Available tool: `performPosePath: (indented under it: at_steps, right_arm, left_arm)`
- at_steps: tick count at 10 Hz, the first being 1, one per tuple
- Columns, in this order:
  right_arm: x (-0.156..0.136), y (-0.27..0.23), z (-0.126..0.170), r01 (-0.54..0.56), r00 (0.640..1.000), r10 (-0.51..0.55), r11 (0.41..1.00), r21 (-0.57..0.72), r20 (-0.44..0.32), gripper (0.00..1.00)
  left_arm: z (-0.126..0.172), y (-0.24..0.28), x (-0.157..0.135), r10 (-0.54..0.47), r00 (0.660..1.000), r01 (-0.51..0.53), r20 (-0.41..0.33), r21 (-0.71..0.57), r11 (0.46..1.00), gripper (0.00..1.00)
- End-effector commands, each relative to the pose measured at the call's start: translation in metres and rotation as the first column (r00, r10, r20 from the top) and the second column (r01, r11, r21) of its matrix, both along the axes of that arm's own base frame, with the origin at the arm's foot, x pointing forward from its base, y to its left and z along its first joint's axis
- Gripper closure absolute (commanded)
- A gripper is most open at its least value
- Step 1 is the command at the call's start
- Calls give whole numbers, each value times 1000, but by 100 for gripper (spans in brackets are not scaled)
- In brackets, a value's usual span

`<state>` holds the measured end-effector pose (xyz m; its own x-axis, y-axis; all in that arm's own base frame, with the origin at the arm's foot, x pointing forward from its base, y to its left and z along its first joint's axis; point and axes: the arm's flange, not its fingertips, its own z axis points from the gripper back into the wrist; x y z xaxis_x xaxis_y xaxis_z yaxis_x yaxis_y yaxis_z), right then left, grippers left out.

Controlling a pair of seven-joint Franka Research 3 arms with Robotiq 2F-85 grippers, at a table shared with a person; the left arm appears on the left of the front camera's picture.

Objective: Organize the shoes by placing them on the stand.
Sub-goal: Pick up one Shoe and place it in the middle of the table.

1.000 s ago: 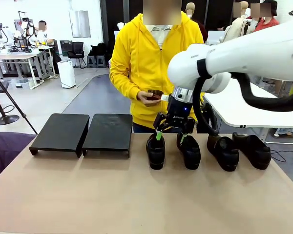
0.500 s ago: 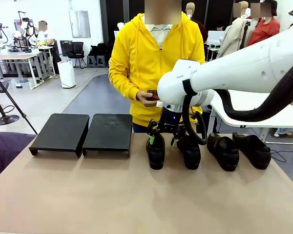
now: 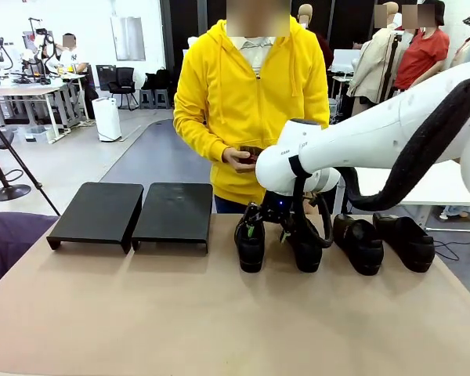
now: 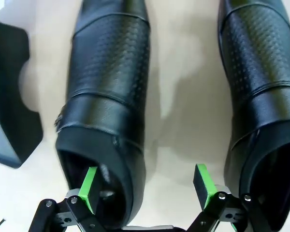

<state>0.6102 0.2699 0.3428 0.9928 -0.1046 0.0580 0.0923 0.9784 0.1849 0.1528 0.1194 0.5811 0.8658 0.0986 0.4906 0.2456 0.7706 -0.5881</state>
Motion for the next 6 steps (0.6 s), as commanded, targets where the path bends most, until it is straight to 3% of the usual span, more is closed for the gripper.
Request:
performPosePath:
  at_steps: [1,2,3,4,6]
  right_arm:
    - [11,13,-8,33,999,-35,997,-65,-20,0]
    - [11,14,-9,38,999,-40,997,-70,-20,0]
    - [12,14,-7,31,999,-32,998,-62,-30,60]
    - [12,14,-7,30,999,-32,998,-57,-37,100]
    - [13,16,-8,21,998,-24,999,-48,-52,100]
  left_arm:
    - [0,0,0,-16,1000,17,12,-8,1000,0]
    - [0,0,0,-16,1000,17,12,-8,1000,0]
    - [0,0,0,-16,1000,17,12,-8,1000,0]
    - [0,0,0,-16,1000,17,12,-8,1000,0]
    - [0,0,0,-16,1000,17,12,-8,1000,0]
